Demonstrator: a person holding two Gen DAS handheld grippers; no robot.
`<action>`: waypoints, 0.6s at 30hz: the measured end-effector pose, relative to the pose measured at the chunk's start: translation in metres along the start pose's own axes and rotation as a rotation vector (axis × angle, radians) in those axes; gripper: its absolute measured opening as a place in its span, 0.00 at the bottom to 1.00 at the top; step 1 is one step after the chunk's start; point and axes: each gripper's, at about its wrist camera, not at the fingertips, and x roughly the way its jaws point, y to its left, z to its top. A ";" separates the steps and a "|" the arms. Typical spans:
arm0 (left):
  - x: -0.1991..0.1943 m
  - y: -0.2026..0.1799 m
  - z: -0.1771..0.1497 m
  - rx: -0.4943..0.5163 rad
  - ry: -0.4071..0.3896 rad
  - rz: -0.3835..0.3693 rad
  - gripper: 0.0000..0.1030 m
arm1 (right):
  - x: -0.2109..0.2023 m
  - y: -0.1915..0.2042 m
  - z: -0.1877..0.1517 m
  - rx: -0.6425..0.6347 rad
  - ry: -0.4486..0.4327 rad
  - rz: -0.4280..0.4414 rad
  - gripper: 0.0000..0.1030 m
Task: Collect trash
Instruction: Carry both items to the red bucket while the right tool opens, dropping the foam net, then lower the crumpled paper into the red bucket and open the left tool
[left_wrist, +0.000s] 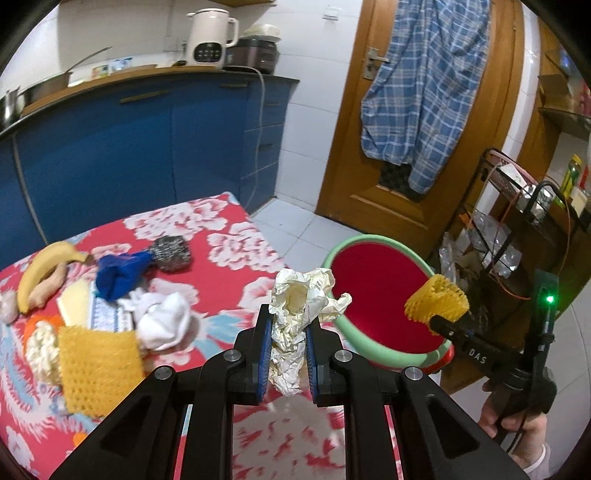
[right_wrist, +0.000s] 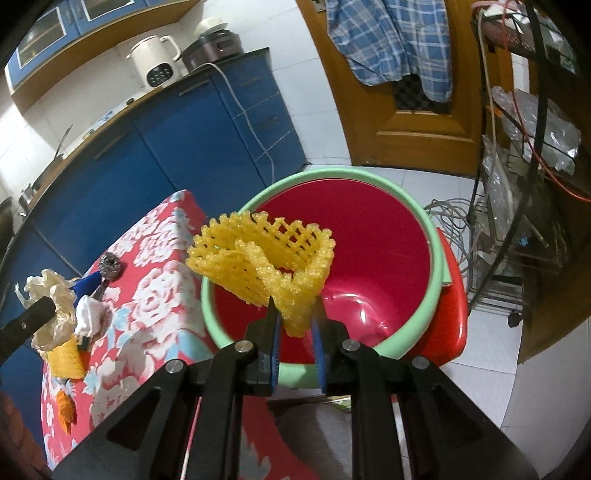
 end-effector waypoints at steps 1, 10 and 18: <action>0.003 -0.002 0.001 0.005 0.003 -0.004 0.16 | 0.002 -0.003 0.001 0.002 0.000 -0.003 0.20; 0.024 -0.023 0.005 0.031 0.033 -0.033 0.16 | 0.003 -0.022 0.004 0.030 -0.011 -0.013 0.38; 0.046 -0.041 0.008 0.053 0.065 -0.065 0.16 | -0.005 -0.033 0.004 0.057 -0.025 -0.008 0.43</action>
